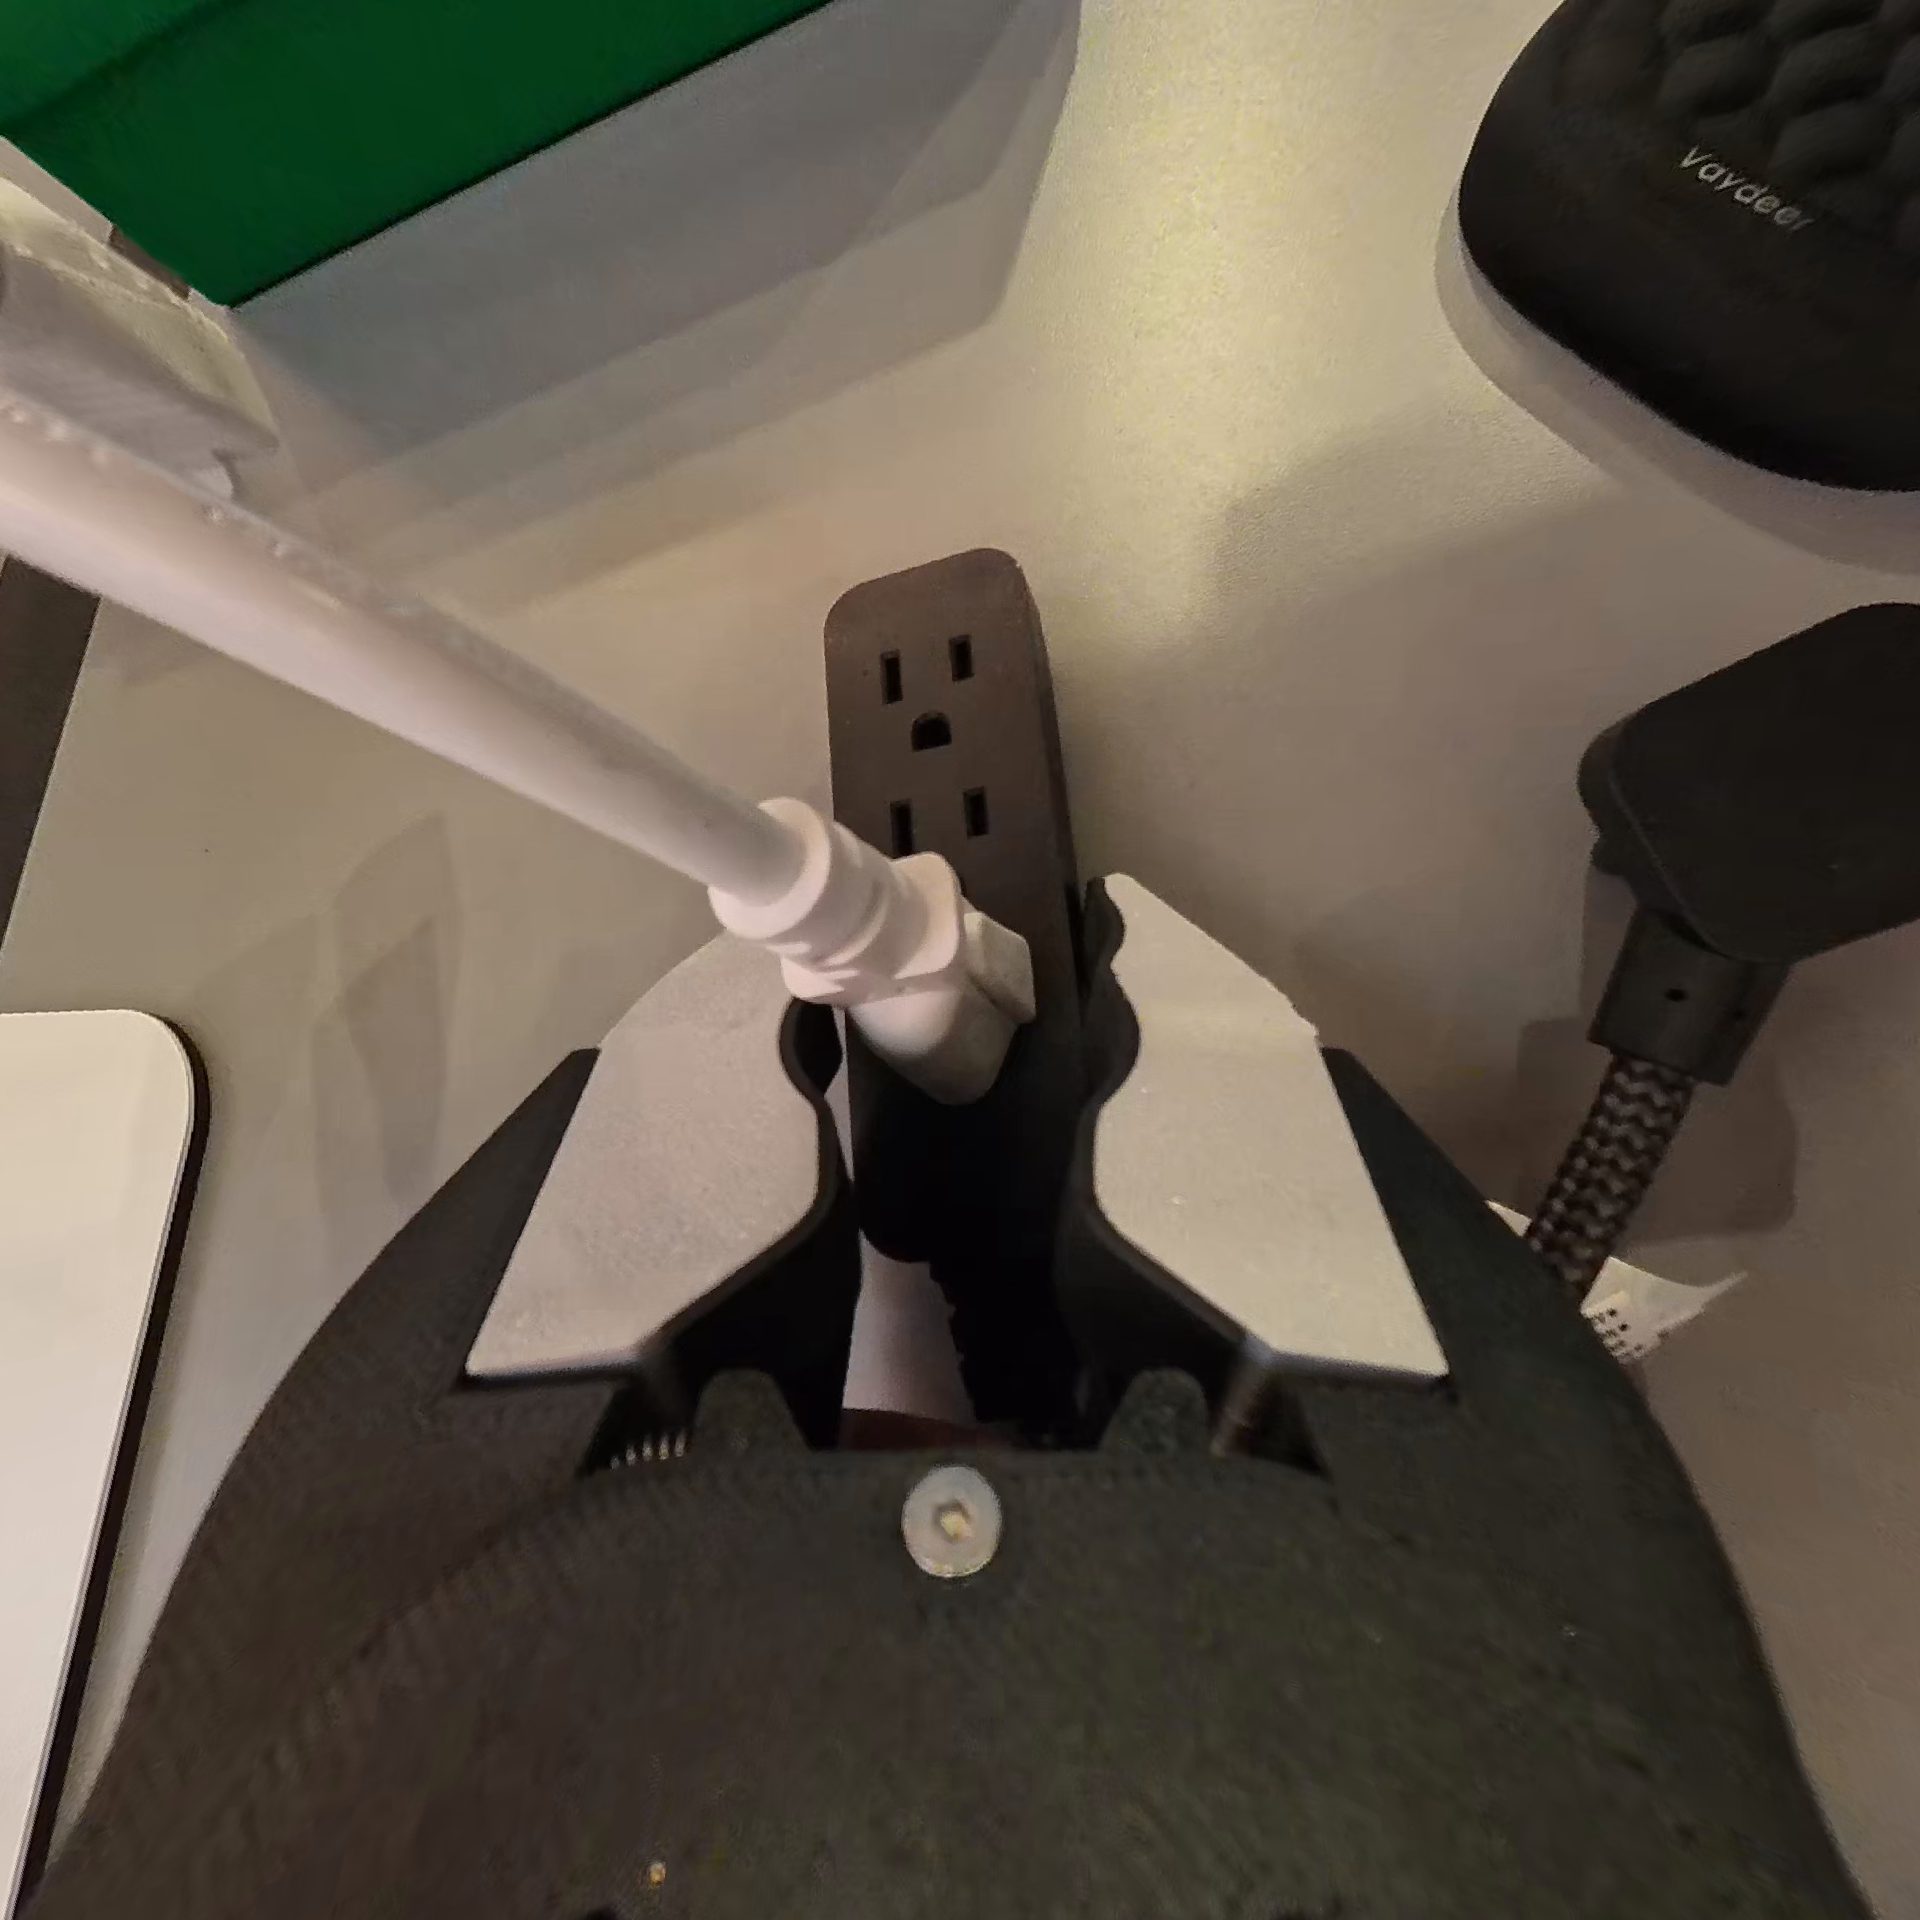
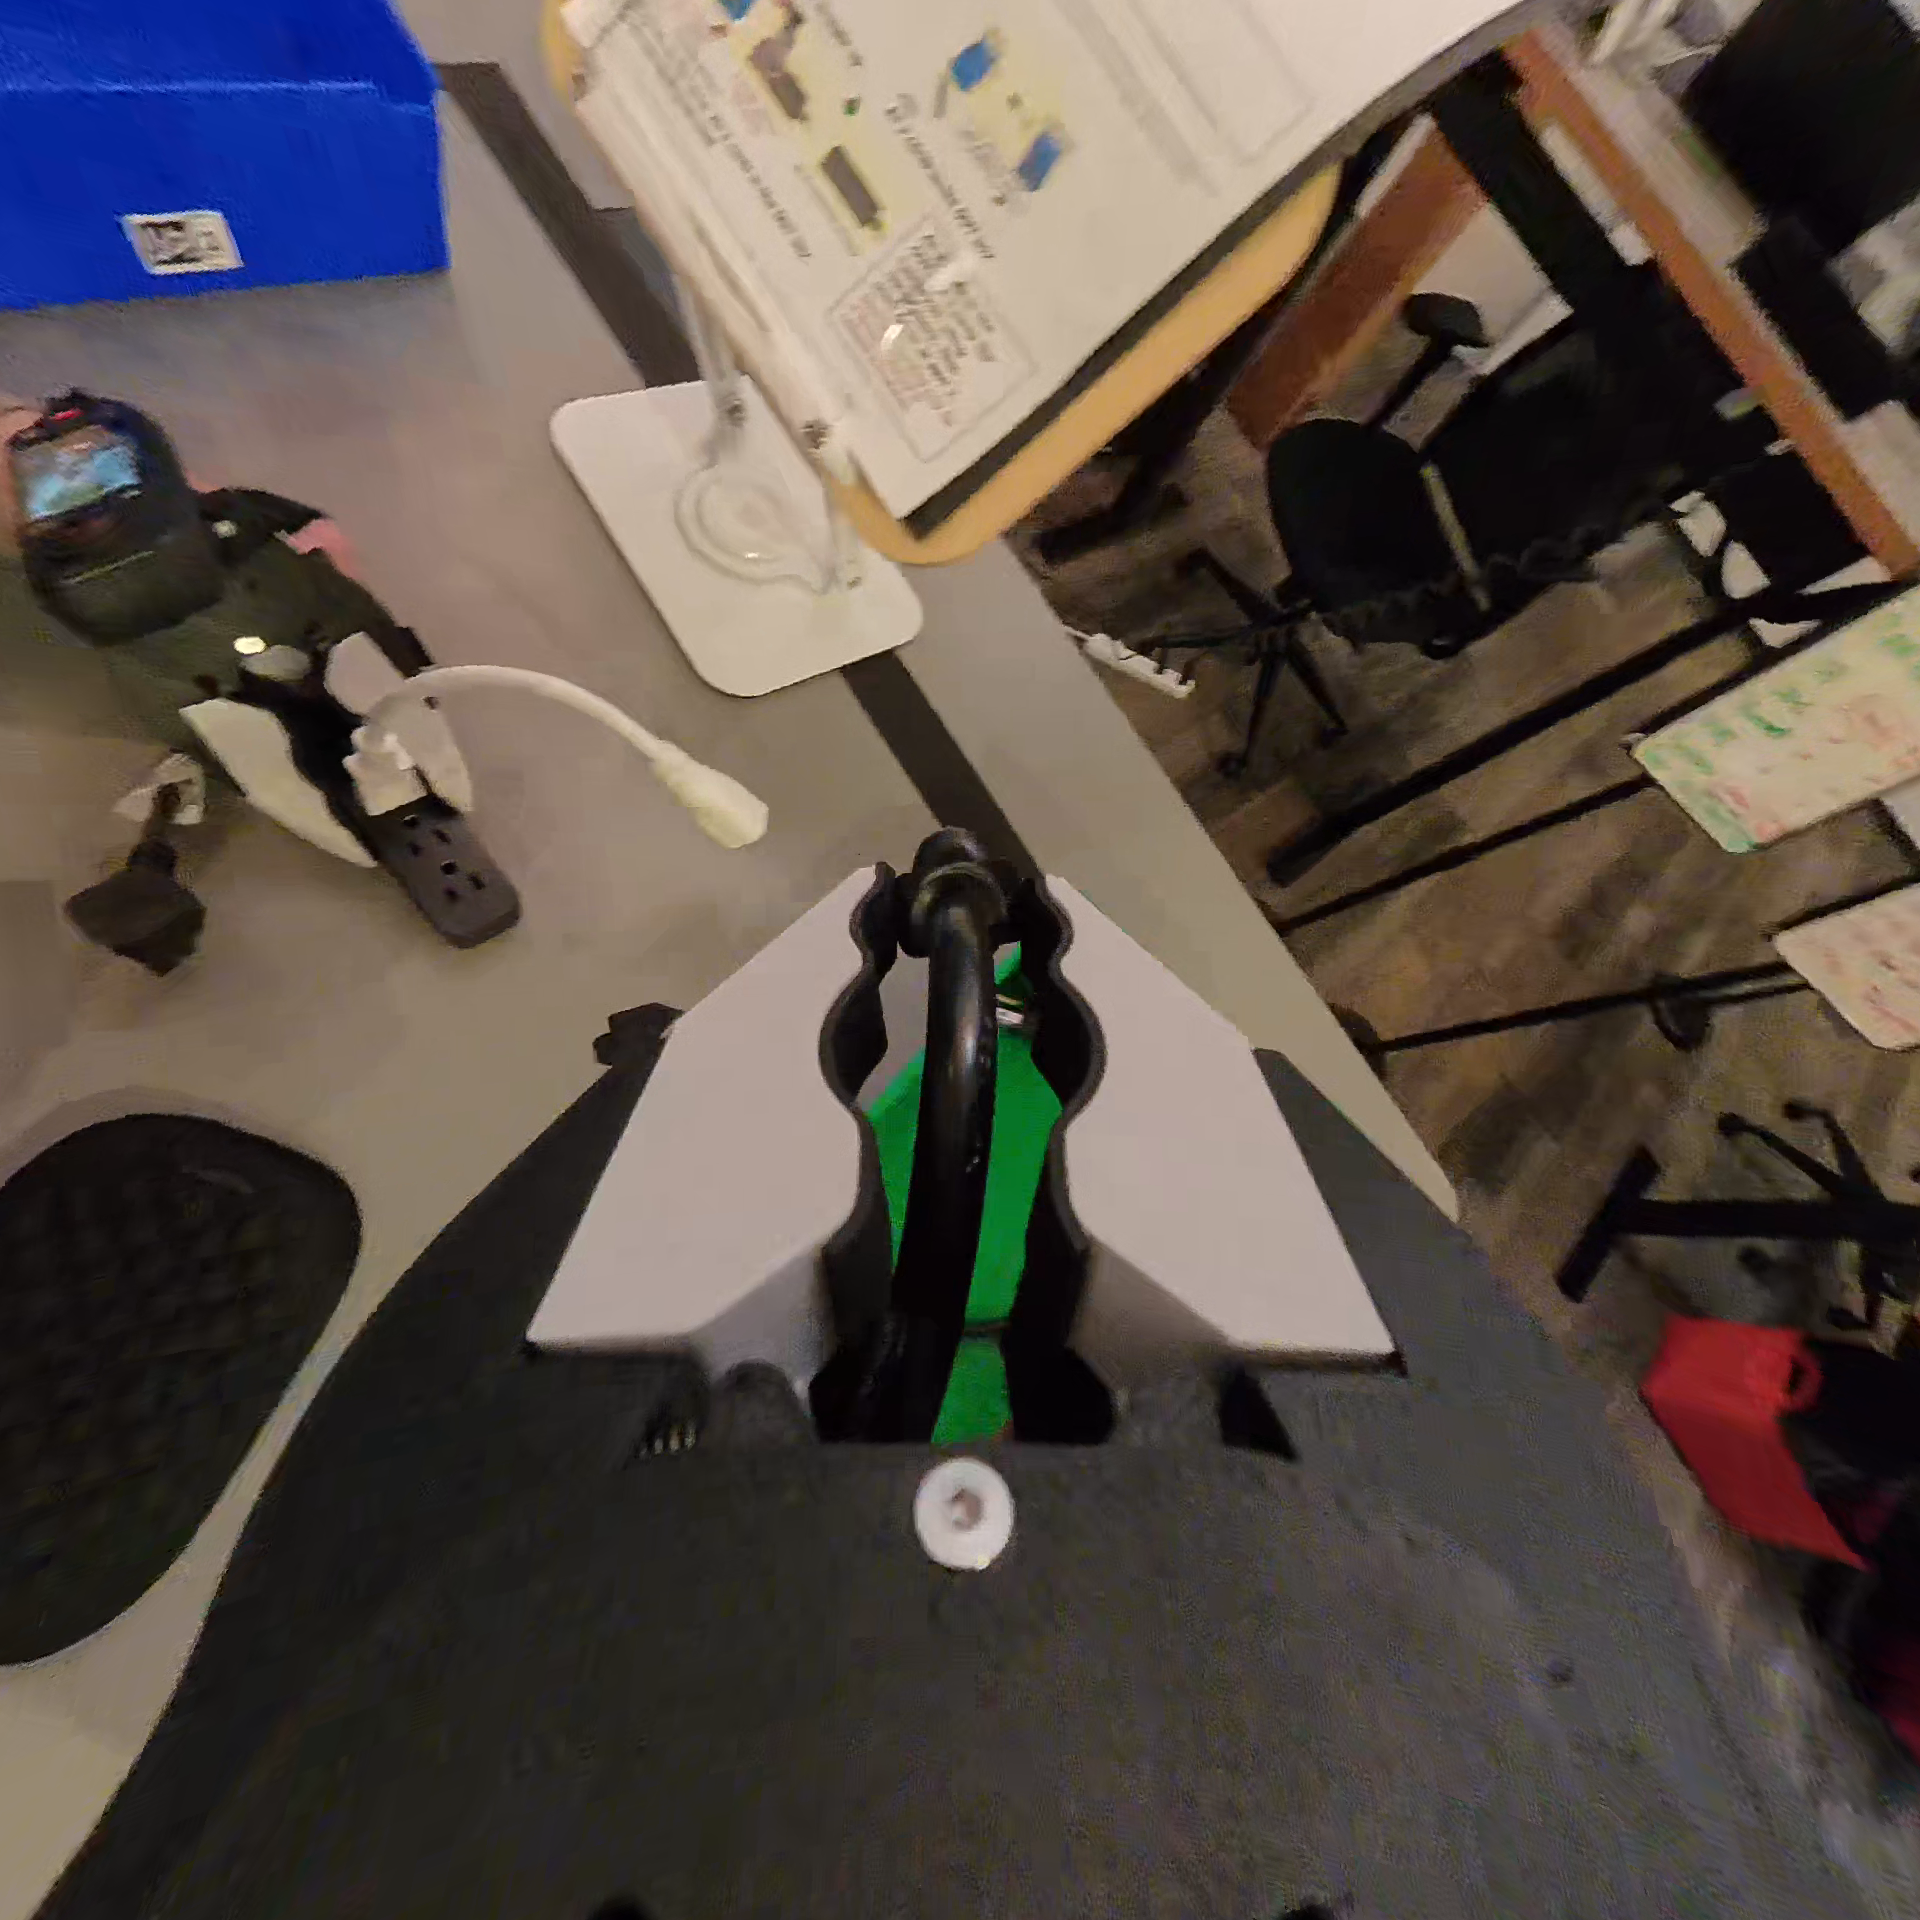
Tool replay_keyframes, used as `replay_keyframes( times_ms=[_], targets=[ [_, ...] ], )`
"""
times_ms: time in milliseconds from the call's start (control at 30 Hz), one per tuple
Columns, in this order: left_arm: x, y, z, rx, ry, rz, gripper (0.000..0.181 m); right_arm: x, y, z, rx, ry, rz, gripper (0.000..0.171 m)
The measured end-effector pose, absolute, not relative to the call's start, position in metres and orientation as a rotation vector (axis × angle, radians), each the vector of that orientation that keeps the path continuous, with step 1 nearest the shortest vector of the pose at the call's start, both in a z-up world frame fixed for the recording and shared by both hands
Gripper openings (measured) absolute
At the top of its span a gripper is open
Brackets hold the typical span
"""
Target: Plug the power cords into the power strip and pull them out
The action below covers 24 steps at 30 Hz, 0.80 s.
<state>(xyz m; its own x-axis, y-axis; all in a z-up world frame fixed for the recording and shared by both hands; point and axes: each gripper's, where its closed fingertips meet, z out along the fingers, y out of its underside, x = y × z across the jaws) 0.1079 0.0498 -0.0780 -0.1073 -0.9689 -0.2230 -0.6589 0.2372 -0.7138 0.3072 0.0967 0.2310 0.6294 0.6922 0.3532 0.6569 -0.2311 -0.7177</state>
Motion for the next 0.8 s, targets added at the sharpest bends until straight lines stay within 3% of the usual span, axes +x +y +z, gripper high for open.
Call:
replay_keyframes(
  times_ms=[200,333,467,800],
  targets=[
    [0.108,0.050,-0.078,-1.495,1.842,-0.593,0.044,0.376,0.139,0.272,-1.861,-0.727,-0.080,0.022],
    [0.107,0.050,-0.078,-1.494,1.842,-0.592,0.044,0.431,0.166,0.223,-1.876,-0.540,-0.299,0.022],
    [0.107,0.050,-0.077,-1.493,1.843,-0.593,0.044,0.471,0.174,0.170,-1.894,-0.261,-0.215,0.022],
    [0.107,0.051,-0.077,-1.501,1.843,-0.607,0.044,0.524,0.147,0.048,-2.140,0.021,-0.330,0.023]
  ],
)
